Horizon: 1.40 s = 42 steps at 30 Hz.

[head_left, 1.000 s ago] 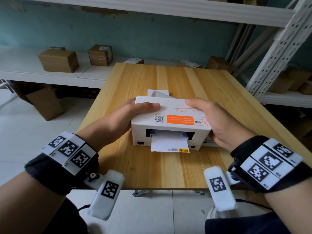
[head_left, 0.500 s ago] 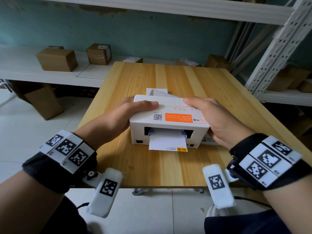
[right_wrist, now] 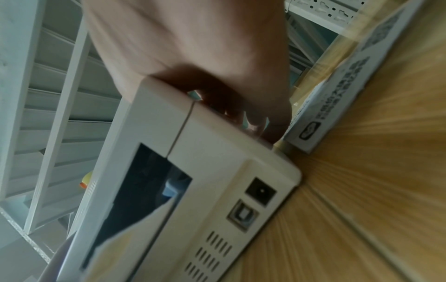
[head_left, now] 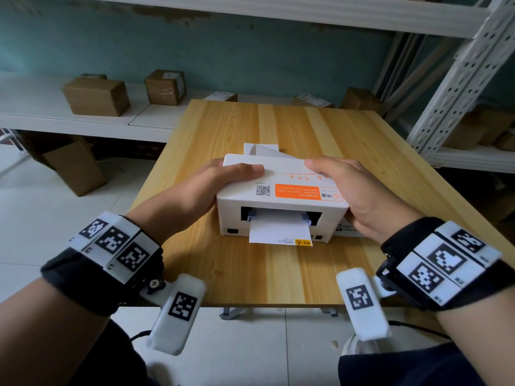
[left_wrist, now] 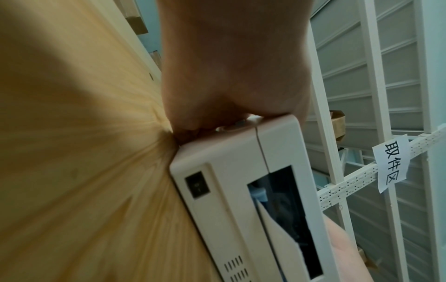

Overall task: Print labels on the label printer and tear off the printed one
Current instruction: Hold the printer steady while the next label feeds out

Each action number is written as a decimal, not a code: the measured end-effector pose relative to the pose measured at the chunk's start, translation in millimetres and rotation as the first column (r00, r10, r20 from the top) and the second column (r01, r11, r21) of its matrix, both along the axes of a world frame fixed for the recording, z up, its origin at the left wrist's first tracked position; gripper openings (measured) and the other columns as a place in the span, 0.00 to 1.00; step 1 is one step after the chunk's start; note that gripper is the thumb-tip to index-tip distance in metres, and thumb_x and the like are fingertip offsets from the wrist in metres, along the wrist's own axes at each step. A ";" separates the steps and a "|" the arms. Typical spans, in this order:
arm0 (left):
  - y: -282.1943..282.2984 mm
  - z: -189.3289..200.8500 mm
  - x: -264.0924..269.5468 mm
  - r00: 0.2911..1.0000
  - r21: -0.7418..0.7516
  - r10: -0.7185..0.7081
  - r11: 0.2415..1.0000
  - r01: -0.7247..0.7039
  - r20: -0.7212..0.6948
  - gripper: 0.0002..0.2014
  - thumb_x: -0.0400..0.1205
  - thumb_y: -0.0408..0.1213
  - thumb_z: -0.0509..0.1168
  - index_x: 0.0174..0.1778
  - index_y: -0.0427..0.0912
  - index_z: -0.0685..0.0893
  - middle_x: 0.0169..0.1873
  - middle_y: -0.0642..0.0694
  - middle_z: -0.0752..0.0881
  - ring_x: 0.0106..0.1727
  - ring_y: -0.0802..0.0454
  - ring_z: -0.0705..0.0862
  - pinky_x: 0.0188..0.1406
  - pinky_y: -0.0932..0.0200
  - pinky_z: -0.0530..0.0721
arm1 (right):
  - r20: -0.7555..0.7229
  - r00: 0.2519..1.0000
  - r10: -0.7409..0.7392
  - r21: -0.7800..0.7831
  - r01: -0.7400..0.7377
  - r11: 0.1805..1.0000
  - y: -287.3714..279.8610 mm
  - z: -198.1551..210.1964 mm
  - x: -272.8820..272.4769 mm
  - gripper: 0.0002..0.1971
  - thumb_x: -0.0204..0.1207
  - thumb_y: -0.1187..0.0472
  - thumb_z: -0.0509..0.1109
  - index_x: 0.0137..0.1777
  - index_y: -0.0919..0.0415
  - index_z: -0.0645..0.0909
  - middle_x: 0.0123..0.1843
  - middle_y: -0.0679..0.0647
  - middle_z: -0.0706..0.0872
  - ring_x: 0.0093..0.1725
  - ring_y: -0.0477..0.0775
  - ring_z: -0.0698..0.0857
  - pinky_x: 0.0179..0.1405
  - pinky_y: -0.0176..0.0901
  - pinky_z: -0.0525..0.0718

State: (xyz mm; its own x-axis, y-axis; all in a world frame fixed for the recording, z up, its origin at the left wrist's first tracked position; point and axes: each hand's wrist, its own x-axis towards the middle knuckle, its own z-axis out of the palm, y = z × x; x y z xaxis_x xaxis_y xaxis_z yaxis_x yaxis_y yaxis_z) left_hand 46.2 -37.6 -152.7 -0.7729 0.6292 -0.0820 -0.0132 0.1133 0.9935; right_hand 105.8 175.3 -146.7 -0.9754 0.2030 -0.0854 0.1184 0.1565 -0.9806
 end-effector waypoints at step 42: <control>-0.7 -11.9 -14.6 0.978 -0.197 0.203 0.959 -0.206 -0.035 0.28 0.88 0.61 0.54 0.67 0.40 0.80 0.45 0.43 0.87 0.45 0.48 0.85 0.42 0.58 0.77 | -0.025 0.994 -0.103 -0.044 0.102 0.994 2.3 -4.2 -4.8 0.13 0.86 0.53 0.66 0.42 0.55 0.85 0.33 0.48 0.94 0.32 0.46 0.91 0.45 0.44 0.85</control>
State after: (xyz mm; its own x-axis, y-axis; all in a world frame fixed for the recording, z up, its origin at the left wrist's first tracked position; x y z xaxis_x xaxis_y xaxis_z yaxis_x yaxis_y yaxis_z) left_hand 31.7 -38.3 -164.6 -0.8855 0.4295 -0.1772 -0.0427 0.3044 0.9516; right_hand 101.1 177.6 -150.9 -0.9518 0.2986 -0.0702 0.1053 0.1032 -0.9891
